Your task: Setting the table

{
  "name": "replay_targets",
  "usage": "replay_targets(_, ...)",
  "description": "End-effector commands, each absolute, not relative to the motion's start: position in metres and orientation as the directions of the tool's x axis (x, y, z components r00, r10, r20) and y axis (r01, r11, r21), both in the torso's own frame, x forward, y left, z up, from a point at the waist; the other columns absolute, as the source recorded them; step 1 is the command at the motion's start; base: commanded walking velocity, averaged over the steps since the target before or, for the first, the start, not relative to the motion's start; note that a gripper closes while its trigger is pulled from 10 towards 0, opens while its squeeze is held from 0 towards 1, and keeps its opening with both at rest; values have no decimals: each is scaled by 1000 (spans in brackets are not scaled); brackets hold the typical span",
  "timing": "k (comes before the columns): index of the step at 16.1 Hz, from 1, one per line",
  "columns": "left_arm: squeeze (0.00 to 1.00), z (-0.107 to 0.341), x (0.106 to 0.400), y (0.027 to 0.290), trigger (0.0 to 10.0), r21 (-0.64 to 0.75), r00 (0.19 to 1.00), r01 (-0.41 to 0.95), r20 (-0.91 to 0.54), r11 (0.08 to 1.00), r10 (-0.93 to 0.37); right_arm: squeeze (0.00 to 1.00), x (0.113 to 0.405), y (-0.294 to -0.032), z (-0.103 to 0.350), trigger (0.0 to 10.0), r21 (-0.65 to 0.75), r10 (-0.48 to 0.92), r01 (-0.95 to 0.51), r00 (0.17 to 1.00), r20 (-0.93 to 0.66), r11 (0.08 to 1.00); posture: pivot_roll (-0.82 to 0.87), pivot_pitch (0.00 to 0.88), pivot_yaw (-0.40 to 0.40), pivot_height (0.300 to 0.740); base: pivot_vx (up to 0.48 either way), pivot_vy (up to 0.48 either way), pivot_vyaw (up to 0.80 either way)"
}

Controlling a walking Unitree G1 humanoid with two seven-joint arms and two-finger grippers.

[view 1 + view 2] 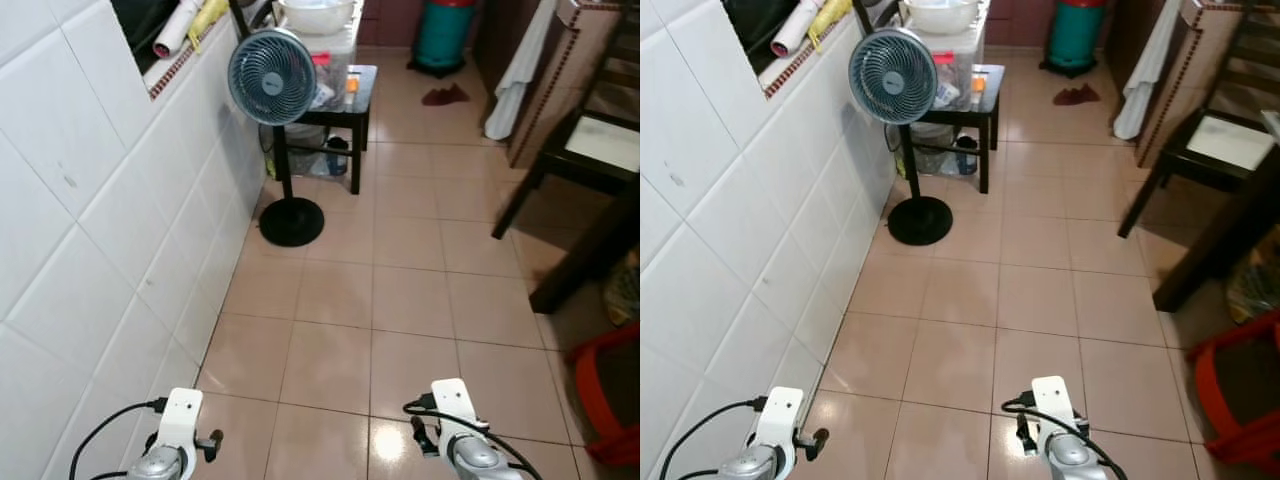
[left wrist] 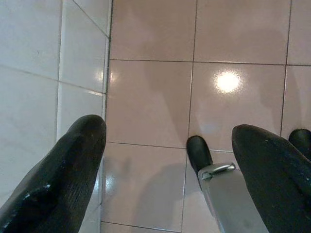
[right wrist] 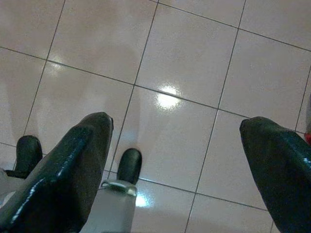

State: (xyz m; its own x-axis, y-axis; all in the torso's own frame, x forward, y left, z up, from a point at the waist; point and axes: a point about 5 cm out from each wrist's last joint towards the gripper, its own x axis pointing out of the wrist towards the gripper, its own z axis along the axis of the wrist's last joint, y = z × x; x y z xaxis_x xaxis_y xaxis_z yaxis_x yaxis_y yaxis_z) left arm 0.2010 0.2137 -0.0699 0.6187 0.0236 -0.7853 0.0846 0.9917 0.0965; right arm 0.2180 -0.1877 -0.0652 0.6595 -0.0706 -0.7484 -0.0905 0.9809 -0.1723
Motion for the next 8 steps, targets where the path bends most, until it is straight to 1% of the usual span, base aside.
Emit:
replay_targets(1,0,-71,197,218,10000,100,605,92,-796,991,24,0,216,-183,-67,10000,-166,-54,-112,652,-756,980,-81,126,47,740,375,277,0)
replay_targets(8,0,-74,194,213,10000,96,596,99,-803,991,18,0,214,-184,-68,10000,-174,-55,-123,645,-762,977,-81,127,47,740,378,289,0)
